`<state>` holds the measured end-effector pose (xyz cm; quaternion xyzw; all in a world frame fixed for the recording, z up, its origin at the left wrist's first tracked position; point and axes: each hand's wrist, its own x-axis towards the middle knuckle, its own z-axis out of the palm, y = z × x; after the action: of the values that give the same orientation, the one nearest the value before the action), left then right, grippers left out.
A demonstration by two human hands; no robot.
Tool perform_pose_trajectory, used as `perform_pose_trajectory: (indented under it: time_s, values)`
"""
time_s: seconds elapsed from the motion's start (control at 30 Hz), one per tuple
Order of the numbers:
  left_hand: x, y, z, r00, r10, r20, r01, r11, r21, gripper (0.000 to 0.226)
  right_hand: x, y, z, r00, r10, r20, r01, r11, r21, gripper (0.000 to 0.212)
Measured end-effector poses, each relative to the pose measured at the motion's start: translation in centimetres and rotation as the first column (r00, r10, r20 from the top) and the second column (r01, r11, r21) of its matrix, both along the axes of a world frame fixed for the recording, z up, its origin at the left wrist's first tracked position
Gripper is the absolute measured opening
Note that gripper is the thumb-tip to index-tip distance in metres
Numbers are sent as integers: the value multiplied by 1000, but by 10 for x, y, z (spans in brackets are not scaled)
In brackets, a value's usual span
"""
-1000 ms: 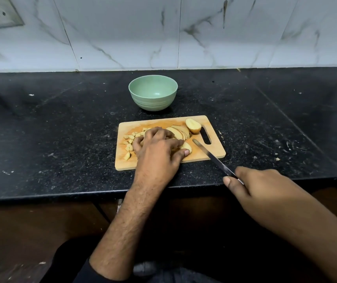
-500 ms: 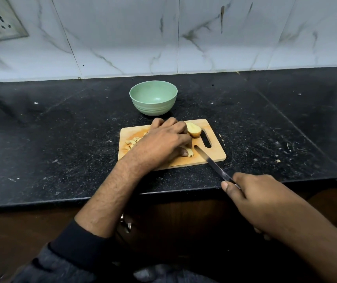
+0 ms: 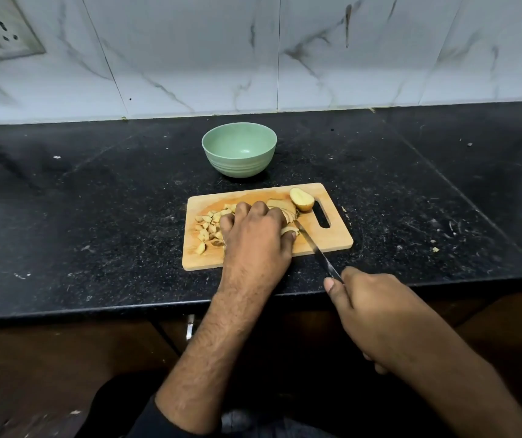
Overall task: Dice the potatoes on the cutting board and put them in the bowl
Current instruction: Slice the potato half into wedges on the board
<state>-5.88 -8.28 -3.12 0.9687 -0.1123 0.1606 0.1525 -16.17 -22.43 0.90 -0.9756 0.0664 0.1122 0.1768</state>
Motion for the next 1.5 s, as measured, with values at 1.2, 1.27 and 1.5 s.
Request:
perform_pose_trajectory:
  time_s: [1.2,1.27,1.5]
  values:
    - [-2,7,-4,1000,-21,-23,19,997,-78,27,1,-3,-3,997,32,71,-27,997,-70,39]
    - [-2,6,-5,1000,-19,-21,17,996,-84,26,1,-2,-4,997,41,71,-36,997,-64,39]
    - [-4,4,-6,1000,-3,2,4,994,-110,23,1,-3,-7,992,75,97,-67,994,-86,34]
